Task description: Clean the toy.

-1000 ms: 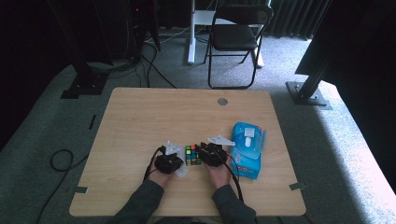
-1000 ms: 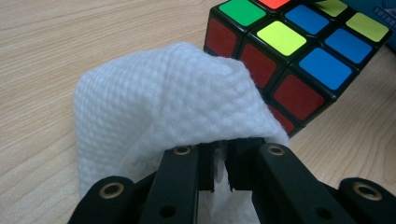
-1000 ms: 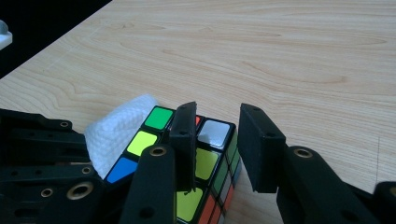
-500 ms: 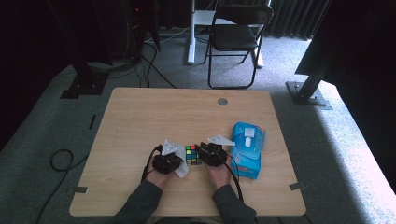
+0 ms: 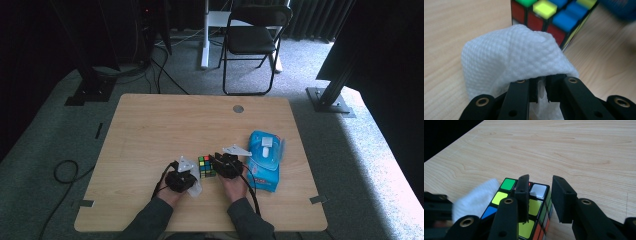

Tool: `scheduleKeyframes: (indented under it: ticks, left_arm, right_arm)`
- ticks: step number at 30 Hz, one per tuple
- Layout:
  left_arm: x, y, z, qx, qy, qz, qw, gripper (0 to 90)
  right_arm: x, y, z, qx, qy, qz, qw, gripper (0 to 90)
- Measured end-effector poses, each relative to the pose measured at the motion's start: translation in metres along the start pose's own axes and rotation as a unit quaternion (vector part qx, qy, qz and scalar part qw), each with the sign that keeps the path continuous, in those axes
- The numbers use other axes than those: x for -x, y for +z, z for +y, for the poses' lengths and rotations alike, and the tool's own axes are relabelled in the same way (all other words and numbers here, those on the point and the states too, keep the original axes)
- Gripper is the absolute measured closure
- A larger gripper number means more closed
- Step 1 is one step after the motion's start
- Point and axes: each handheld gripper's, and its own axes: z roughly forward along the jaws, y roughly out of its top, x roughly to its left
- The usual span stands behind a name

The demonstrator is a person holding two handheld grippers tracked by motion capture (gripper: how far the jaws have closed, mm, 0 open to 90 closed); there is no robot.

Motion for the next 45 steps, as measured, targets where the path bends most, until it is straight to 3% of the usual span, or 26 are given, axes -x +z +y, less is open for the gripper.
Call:
scheduleKeyframes:
  ticks: [9, 12, 18, 24, 31, 36, 45]
  left_arm:
    - [-0.001, 0.001, 0.002, -0.003, 0.001, 0.007, 1.0000, 82.0]
    - [-0.008, 0.001, 0.006, 0.001, -0.009, 0.015, 0.9998, 81.8]
    - [-0.026, -0.006, 0.015, 0.021, -0.037, 0.027, 0.9987, 83.1]
    - [-0.034, -0.009, 0.021, 0.034, -0.047, 0.025, 0.9980, 82.9]
    - [-0.026, -0.009, 0.020, 0.036, -0.044, 0.015, 0.9983, 82.9]
    - [-0.018, -0.008, 0.019, 0.038, -0.041, 0.009, 0.9984, 83.2]
    - [-0.009, -0.008, 0.020, 0.038, -0.031, 0.002, 0.9988, 82.7]
  right_arm:
    - [0.001, 0.000, 0.000, 0.000, 0.003, 0.002, 1.0000, 67.7]
    - [0.003, 0.000, 0.000, -0.005, 0.011, 0.014, 0.9998, 67.8]
    - [0.001, -0.002, -0.001, -0.015, -0.004, 0.042, 0.9990, 70.2]
    - [-0.004, 0.001, 0.001, -0.025, -0.025, 0.060, 0.9975, 71.2]
    - [-0.006, 0.005, 0.005, -0.027, -0.024, 0.047, 0.9982, 69.0]
    - [-0.004, 0.006, 0.007, -0.027, -0.018, 0.033, 0.9989, 62.4]
    - [0.002, -0.012, 0.006, -0.018, 0.000, 0.014, 0.9998, 63.8]
